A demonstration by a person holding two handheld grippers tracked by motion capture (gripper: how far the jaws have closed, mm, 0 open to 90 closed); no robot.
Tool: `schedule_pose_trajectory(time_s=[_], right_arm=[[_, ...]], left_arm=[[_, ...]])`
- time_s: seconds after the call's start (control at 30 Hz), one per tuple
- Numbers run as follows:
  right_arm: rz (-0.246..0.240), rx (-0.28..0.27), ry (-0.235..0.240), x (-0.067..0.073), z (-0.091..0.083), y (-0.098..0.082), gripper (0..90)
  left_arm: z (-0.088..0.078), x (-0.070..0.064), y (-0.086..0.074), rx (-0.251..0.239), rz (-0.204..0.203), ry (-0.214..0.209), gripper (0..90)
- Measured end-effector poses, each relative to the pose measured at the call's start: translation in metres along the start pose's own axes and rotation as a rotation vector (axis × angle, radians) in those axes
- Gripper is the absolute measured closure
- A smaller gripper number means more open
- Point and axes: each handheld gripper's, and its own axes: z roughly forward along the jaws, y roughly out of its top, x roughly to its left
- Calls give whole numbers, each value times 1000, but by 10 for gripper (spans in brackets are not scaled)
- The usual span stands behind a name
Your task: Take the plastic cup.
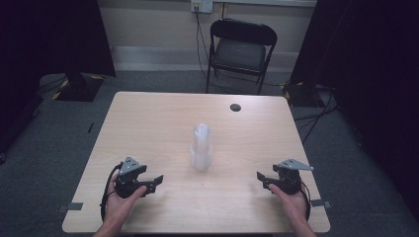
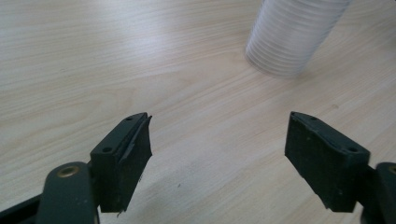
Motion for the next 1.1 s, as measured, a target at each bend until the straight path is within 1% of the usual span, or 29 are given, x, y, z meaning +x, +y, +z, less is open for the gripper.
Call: schedule_pose_trajectory(time_s=[0.07,0.1,0.13,0.17,0.2,0.27,0.33,0.37,0.4,0.47,0.53,0.57,0.6,0.63,0.7,0.73,0.8,0.83,0.87,0.9,0.93,0.97,1.0,1.03,1.07,1.1], right_arm=[[-23,0,1,3,-1,-1,249],[-44,3,8,6,-1,-2,248],[-52,5,22,8,-1,-2,246],[-53,-1,34,10,-1,-3,243],[-64,-5,45,12,-1,-2,242],[-90,-28,63,17,-2,0,244],[-92,-25,72,20,-3,0,249],[-91,-17,92,22,-3,0,275],[-91,-3,129,26,-5,-2,306],[-95,2,143,30,-6,-1,308],[-100,4,148,32,-6,-1,311],[-100,4,148,32,-6,-1,311],[-95,12,168,33,-5,-1,324],[-97,15,172,33,-5,-1,325],[-94,16,180,34,-5,-1,333],[-91,17,186,35,-5,0,334],[-89,14,189,37,-6,0,340],[-86,12,189,38,-7,1,340],[-85,12,192,38,-7,1,341],[-87,10,193,38,-6,1,341],[-84,9,192,38,-6,2,342],[-74,8,196,37,-5,2,342],[-73,9,200,36,-4,2,342],[-72,11,197,36,-4,2,342],[-72,8,200,35,-4,1,343],[-72,9,204,35,-4,1,346]], left_arm=[[1,-1,2,-3,-10,-27,219],[1,-1,3,4,-12,-32,218],[1,-2,4,7,-15,-38,218],[1,-2,4,7,-15,-38,218],[1,-4,5,4,-5,-61,218],[1,-8,6,4,-1,-83,215],[1,-11,8,0,0,-91,229],[0,-14,9,-1,2,-100,229],[-2,-22,11,-12,25,-112,245],[-5,-30,14,-14,41,-130,245],[-7,-37,18,-26,72,-141,242],[-7,-37,18,-26,72,-141,242],[-9,-42,22,-41,103,-147,240],[-9,-44,24,-47,106,-151,238],[-10,-47,29,-62,107,-164,234],[-11,-47,32,-64,115,-166,230],[-10,-49,34,-69,116,-170,230],[-9,-51,38,-76,138,-175,231],[-8,-52,40,-76,154,-168,231],[-8,-52,40,-76,154,-168,232],[-8,-53,44,-94,164,-166,233],[-8,-53,44,-94,164,-166,242],[-9,-53,51,-109,156,-177,253],[-9,-53,51,-109,156,-177,256],[-9,-53,58,-117,160,-168,256],[-9,-54,63,-120,164,-169,256]])
